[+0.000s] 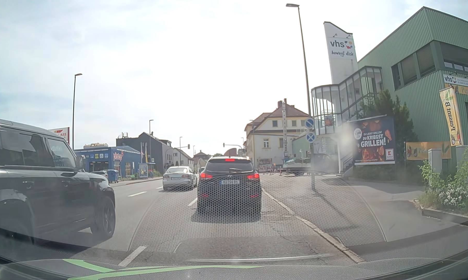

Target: Follow the waypoints while adhering to traffic rules and regulations

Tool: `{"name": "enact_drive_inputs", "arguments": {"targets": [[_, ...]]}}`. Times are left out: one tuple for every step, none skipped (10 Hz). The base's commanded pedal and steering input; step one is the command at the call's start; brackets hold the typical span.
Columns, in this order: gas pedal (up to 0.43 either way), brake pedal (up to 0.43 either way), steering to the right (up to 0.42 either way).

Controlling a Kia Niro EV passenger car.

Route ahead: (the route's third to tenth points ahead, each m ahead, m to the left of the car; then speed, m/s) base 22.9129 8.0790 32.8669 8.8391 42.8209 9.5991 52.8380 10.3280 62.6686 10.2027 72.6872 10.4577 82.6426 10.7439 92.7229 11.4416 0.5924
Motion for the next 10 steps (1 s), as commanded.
{"name": "enact_drive_inputs", "arguments": {"targets": [[0.028, 0.000, -0.019], [0.028, 0.000, -0.019], [0.039, 0.000, -0.019], [0.039, 0.000, -0.019], [0.039, 0.000, -0.019], [0.039, 0.000, -0.019], [0.039, 0.000, -0.019], [0.039, 0.000, -0.019], [0.039, 0.000, -0.019], [0.039, 0.000, -0.019]]}}
